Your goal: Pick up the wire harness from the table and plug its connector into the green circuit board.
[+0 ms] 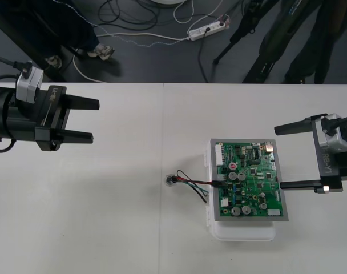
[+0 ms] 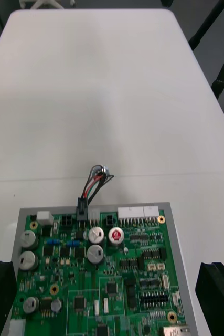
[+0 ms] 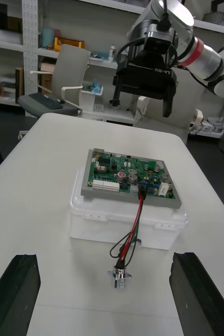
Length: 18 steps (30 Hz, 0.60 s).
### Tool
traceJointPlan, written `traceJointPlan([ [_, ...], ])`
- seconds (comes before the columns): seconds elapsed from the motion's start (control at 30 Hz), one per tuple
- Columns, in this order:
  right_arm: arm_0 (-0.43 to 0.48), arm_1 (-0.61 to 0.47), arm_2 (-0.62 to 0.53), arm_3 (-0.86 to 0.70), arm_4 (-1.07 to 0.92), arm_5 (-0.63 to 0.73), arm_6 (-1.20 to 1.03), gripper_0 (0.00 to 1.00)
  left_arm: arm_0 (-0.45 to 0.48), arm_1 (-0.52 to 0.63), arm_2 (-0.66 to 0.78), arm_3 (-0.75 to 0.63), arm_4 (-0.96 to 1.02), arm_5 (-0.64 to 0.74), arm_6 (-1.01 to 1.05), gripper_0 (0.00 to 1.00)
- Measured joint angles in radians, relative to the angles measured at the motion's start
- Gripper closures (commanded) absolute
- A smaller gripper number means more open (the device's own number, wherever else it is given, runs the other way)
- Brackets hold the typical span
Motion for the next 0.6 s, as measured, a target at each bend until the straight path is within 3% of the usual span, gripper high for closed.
traceJointPlan([
  [0.33,-0.023,0.03,-0.027,0.0,-0.064,0.0,0.0,0.0,0.071,0.002,0.109,-0.238,-0.097,-0.005,0.039,0.27],
  [0.6,-0.051,0.03,-0.032,0.011,-0.122,0.0,0.0,0.0,0.113,0.002,0.157,-0.376,-0.151,-0.006,0.251,0.26],
])
